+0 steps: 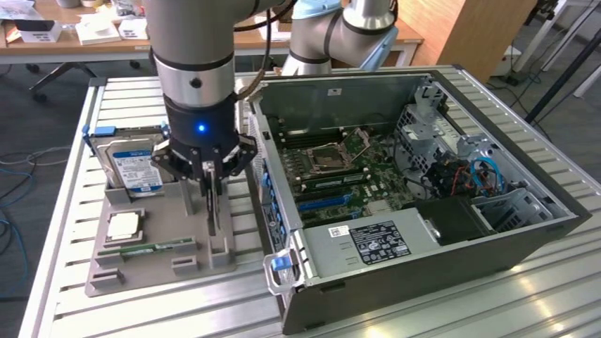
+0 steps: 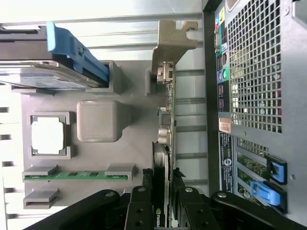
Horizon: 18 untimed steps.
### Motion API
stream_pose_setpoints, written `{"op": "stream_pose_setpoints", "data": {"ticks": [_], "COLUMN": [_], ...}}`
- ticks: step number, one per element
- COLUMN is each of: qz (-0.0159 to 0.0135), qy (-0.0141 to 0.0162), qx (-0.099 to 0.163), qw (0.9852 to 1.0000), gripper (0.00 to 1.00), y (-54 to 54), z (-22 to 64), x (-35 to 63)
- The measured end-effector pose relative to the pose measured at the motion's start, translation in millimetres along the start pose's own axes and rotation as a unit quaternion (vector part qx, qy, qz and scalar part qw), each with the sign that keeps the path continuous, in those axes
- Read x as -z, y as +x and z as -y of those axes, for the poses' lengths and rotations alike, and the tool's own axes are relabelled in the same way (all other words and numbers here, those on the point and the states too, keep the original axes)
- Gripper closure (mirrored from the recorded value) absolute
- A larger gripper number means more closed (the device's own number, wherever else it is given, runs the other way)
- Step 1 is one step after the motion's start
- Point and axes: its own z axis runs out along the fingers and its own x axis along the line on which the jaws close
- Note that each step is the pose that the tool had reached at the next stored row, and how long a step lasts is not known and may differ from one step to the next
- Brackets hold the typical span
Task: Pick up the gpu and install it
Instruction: 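Pick up the gpu and move the gpu toward the slot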
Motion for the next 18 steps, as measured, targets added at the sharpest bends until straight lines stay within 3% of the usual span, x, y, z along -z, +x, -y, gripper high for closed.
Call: {"op": "stream_pose_setpoints", "data": {"ticks": [18], "qz": [0.0000], "qy": [0.0003], "qx": [0.000], "qw": [1.0000], "gripper": [0.74], "y": [1.1], "z": [-1.9], "x": [75.0]}}
